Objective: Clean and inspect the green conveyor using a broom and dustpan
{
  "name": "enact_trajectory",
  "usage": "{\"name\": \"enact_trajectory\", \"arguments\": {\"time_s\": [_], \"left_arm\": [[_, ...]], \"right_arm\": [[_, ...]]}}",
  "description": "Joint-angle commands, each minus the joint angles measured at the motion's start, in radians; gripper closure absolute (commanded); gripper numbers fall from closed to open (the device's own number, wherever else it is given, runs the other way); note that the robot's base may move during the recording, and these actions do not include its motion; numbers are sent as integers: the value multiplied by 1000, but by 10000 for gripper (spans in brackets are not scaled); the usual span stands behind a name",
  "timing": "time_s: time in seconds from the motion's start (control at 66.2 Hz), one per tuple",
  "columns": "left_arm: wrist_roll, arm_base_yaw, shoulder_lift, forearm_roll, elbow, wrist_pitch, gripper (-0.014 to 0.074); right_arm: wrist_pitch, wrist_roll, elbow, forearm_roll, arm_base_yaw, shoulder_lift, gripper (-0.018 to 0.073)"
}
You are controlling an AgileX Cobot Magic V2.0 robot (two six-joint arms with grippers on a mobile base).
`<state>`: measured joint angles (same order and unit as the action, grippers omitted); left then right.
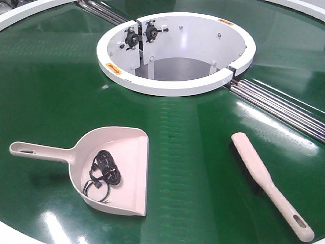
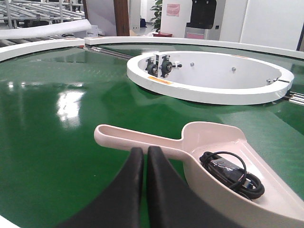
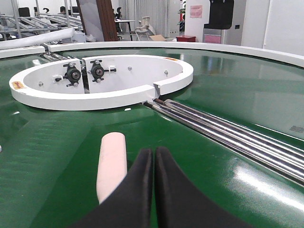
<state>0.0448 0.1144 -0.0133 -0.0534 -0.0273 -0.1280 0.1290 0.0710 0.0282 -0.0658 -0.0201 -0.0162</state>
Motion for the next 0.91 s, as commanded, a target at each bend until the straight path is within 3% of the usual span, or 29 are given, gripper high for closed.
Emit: {"name": "enact_trajectory", "arguments": {"time_s": [0.0,0.891], "left_arm": [[-7,-1,-14,-2,-30,66,603],[-7,-1,-14,-2,-30,66,603]], "right_arm": [[-80,2,20,7,4,-11,569],[-80,2,20,7,4,-11,569]]}}
